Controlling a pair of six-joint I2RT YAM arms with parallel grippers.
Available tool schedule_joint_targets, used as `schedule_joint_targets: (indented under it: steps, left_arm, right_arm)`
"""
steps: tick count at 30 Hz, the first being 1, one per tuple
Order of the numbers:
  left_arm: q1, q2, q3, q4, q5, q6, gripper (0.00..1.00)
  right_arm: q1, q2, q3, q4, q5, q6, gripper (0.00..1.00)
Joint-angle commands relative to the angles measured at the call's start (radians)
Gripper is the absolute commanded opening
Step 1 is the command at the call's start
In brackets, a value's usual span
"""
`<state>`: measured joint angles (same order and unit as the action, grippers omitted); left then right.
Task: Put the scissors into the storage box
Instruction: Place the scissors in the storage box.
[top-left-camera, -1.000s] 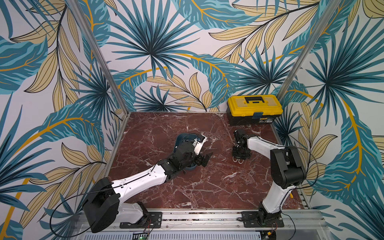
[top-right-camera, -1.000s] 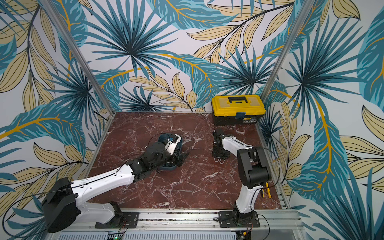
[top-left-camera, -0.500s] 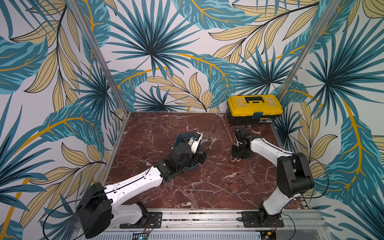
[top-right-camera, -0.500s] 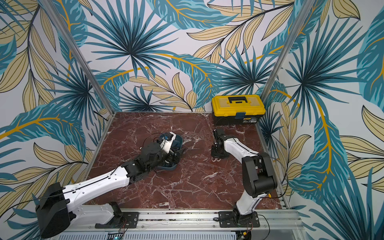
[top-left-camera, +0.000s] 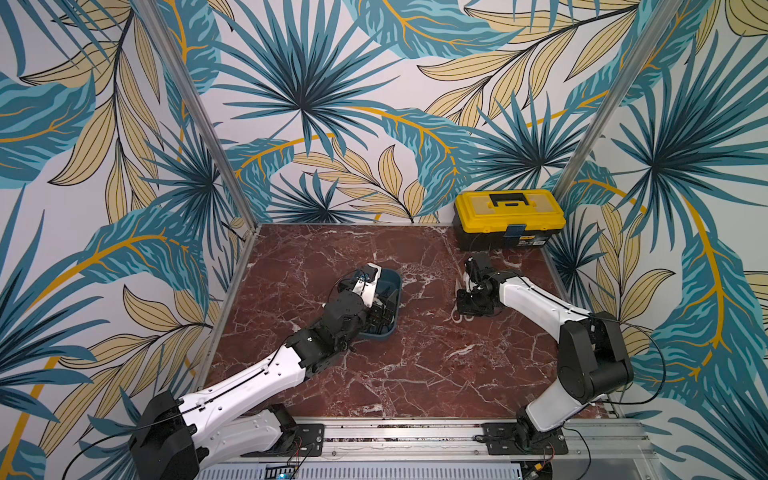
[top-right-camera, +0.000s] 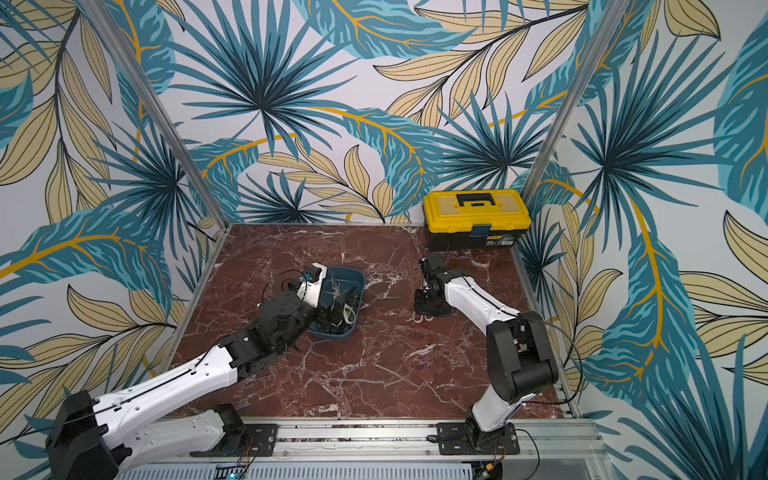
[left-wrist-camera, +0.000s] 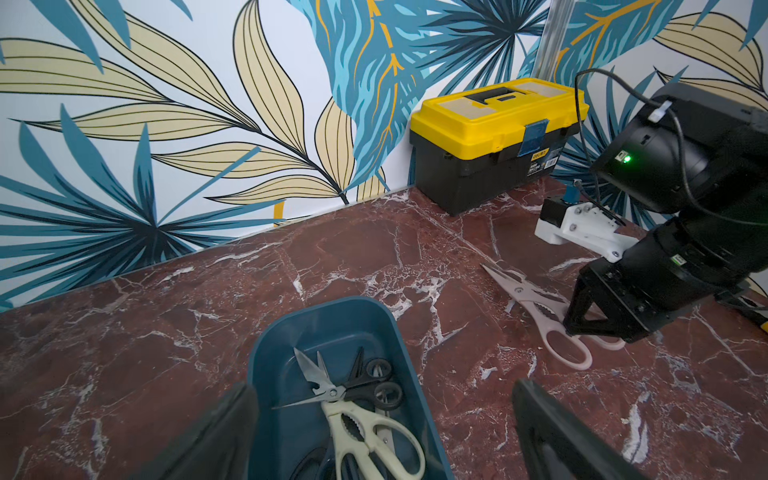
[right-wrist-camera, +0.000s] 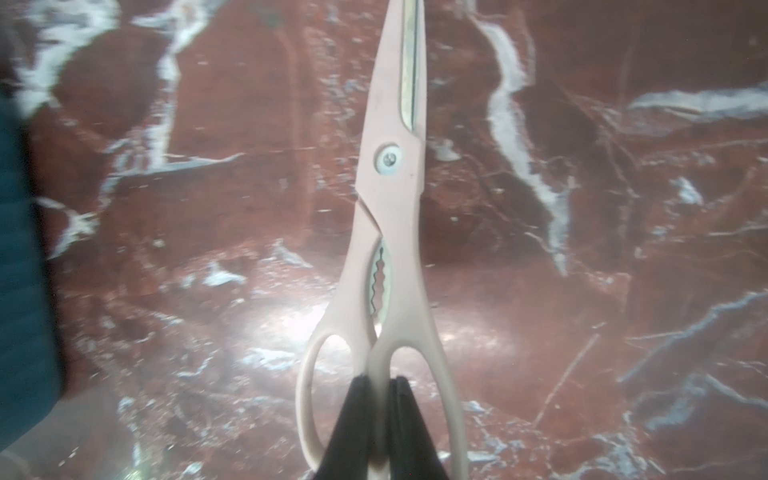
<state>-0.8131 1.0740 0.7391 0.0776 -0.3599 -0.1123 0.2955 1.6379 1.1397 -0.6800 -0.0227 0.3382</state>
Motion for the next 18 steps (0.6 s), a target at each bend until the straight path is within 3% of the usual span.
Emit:
schedule_joint_targets:
  steps: [1,5,11,18]
  left_arm:
    - [0.012,-0.029,-0.023,-0.021,-0.041,0.008,1.00]
    - [0.047,-0.054,-0.028,-0.037,-0.060,-0.008,1.00]
    - [0.196,-0.132,-0.044,-0.209,-0.212,-0.184,1.00]
    - [0.337,-0.331,-0.211,-0.222,-0.285,-0.321,1.00]
  right_arm:
    - [0.062,-0.049,0.056,0.013,-0.073,0.040,0.10]
    - [0.169,-0.038,0.137,0.027,-0.109,0.098,0.10]
    - [0.322,0.041,0.238,0.129,-0.156,0.205,0.11]
    - [0.424,0.231,0.308,0.282,-0.159,0.363,0.11]
